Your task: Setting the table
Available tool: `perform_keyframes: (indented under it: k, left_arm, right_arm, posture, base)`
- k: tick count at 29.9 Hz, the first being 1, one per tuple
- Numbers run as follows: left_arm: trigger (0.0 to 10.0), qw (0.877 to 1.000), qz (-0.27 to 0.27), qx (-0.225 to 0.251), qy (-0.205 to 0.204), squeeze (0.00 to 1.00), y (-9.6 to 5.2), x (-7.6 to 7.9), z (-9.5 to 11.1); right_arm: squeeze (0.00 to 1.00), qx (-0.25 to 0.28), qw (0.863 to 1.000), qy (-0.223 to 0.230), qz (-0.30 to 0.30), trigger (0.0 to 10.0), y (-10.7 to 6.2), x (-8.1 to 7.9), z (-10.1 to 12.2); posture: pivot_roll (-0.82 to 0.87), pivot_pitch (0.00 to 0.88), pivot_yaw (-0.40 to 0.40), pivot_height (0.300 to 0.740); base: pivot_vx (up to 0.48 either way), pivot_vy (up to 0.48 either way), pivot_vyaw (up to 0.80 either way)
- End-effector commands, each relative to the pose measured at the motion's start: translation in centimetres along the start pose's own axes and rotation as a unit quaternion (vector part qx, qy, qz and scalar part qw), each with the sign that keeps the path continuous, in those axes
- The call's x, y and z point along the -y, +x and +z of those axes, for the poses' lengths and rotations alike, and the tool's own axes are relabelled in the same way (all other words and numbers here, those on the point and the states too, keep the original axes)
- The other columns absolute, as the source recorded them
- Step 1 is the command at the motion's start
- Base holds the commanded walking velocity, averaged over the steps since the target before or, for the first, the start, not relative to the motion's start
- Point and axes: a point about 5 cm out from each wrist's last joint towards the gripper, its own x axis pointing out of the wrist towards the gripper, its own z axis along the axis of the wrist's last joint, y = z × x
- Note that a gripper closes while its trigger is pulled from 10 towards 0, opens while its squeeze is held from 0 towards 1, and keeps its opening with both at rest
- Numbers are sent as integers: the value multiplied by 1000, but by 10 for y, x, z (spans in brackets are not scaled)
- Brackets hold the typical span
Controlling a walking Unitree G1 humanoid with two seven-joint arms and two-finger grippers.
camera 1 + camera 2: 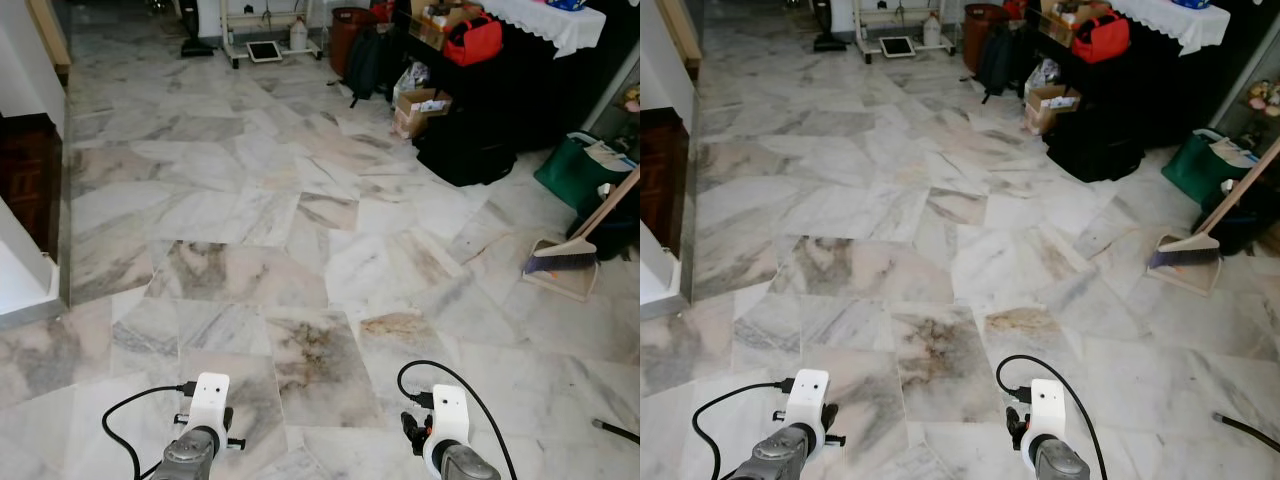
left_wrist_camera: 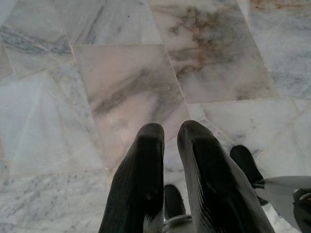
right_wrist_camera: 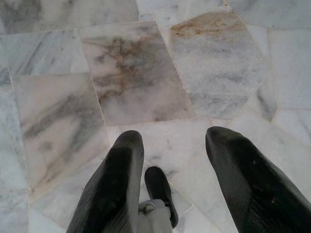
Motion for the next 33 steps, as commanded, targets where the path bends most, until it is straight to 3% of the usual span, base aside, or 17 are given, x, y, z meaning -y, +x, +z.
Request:
perform_keyframes:
  k: [1,17,33]
  left_arm:
    - [10000,1000,1,-17,8,0,-1,0,-7]
    - [10000,999,6,-19,28,0,-2,-4,-8]
    - [10000,1000,5,-21,18,0,-2,-2,-8]
  right_arm:
    - [0,-9,1000,-2,-4,10000,-1,2,-5]
    - [0,-11,1000,3,-3,10000,-1,-1,-6]
    - [0,-12,1000,9,-10,10000,-2,3,-7]
  posture:
    - [74,38,-43,731]
    - [90,31,-35,731]
    - [88,68,-41,731]
  base:
    - [0,-330,-775]
    - [0,-111,-775]
    - [0,-55,-777]
